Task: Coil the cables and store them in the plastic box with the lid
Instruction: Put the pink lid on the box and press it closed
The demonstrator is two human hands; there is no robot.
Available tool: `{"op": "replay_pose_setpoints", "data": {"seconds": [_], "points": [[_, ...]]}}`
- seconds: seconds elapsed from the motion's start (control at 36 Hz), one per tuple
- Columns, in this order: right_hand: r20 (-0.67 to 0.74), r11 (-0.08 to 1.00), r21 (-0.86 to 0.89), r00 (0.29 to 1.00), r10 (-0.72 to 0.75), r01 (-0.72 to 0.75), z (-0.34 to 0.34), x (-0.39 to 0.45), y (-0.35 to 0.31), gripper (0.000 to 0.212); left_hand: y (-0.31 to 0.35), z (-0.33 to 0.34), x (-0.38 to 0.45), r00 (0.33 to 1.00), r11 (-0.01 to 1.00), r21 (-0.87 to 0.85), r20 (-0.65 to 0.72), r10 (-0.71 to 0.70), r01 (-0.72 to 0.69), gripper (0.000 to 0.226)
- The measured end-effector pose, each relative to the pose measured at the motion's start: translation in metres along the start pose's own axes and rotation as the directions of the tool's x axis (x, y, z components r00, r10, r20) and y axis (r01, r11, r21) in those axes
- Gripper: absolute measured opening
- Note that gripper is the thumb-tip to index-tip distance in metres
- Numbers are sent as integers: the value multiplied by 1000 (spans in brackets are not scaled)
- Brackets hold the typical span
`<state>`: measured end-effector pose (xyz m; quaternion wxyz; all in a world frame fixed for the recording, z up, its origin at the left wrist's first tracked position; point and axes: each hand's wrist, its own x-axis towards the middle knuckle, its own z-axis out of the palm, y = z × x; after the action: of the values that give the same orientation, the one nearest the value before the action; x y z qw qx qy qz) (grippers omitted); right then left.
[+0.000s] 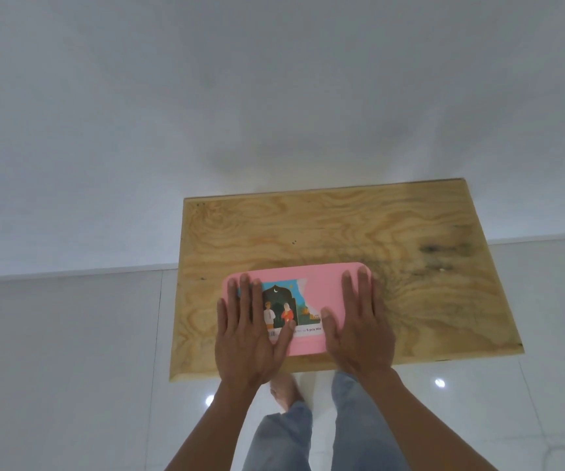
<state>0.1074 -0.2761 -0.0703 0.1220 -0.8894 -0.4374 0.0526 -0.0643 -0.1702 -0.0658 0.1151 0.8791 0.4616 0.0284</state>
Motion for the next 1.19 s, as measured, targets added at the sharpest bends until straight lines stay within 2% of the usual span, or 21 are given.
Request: {"op": "replay_pose_setpoints", "data": {"seconds": [0.36,0.53,0.75,0.92,1.0,1.11,1.19], "points": [[-70,994,107,998,-7,14,3,-2,5,71,-4,4,-3,999,1000,-8,-45,-13,12,93],[-10,971,239,1000,9,-6,-3,-10,15,70,-2,0,-12,990,997,-56,-122,-69,62,81],[-157,928,370,987,20,40,4,-13,15,63,-1,6,-13,973,985,-159,-212,-94,60,73],[-229,905,424,969,88,18,12,-13,17,59,-1,14,-13,931,986,-167,-355,-85,26,68],[-221,893,449,967,124,-12,12,-10,17,64,0,16,-13,925,977,-195,-346,-154,90,70],[-155,848,522,968,196,-89,11,-7,18,74,8,11,-14,912,932,-291,-279,-300,217,76],[-116,810,574,967,228,-122,11,-7,19,77,10,9,-13,905,900,-345,-233,-356,266,80]]}}
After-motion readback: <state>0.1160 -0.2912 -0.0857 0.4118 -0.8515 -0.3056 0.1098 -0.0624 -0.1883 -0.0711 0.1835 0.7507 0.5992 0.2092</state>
